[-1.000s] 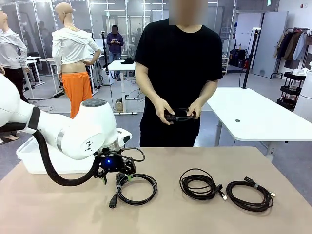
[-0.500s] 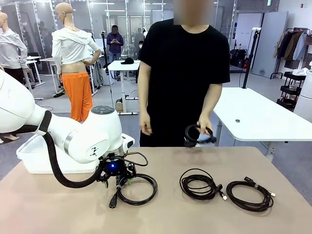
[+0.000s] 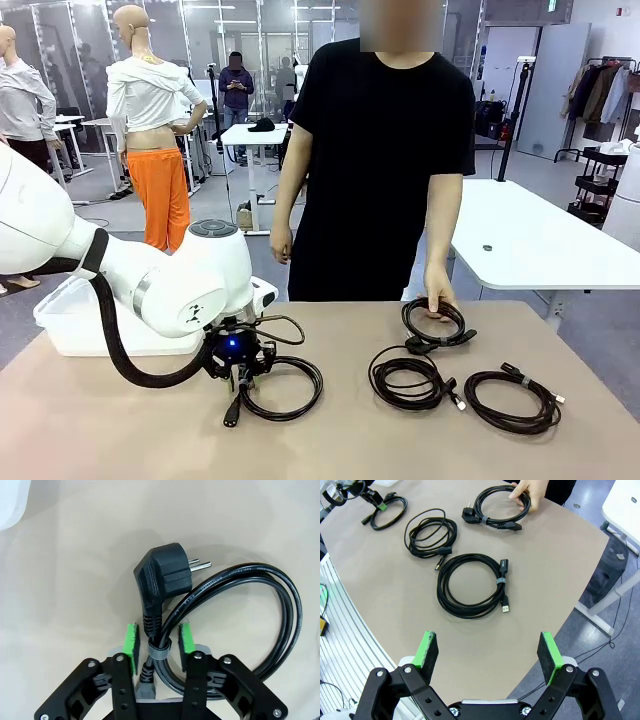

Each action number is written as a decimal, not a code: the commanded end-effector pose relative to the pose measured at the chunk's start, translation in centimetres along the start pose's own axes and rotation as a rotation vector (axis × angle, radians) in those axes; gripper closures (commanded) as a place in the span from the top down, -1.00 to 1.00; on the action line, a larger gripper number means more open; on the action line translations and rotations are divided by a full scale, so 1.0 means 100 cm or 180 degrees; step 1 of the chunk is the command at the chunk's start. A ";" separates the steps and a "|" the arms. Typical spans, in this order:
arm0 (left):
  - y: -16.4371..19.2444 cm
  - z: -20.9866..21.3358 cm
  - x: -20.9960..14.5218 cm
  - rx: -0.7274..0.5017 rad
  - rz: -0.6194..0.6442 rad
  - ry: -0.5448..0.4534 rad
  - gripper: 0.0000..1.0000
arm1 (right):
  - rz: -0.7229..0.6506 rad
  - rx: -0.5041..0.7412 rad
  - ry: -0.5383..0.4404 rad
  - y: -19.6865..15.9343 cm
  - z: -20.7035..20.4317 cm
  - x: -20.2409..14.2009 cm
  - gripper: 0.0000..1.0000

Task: Organize and store the cables.
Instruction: Place the Power Cable into the Organizing box.

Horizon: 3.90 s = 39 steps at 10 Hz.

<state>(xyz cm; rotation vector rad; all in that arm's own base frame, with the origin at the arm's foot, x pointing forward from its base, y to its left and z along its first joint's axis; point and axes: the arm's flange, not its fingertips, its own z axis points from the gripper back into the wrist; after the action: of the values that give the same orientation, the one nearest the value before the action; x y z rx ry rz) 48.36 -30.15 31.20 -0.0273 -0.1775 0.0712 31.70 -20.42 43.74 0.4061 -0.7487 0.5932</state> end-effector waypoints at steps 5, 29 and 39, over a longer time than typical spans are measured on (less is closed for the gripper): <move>0.009 0.038 0.000 -0.0093 -0.0413 0.0027 -1.00 | 0.0019 0.0009 -0.0011 0.000 0.001 -0.001 1.00; 0.303 0.177 0.158 -0.0741 -0.0609 -0.0500 -0.66 | 0.0019 0.0009 -0.0011 0.000 0.001 -0.001 1.00; 0.324 0.059 0.236 -0.0422 -0.0602 -0.0026 -0.66 | 0.0019 0.0009 -0.0011 0.000 0.001 -0.001 1.00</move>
<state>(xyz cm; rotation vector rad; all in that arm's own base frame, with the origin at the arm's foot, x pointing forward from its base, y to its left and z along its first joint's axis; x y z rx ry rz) 67.47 4.02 39.26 -0.1441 -0.2174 -0.1469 31.70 -20.46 43.67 0.4059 -0.7460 0.5917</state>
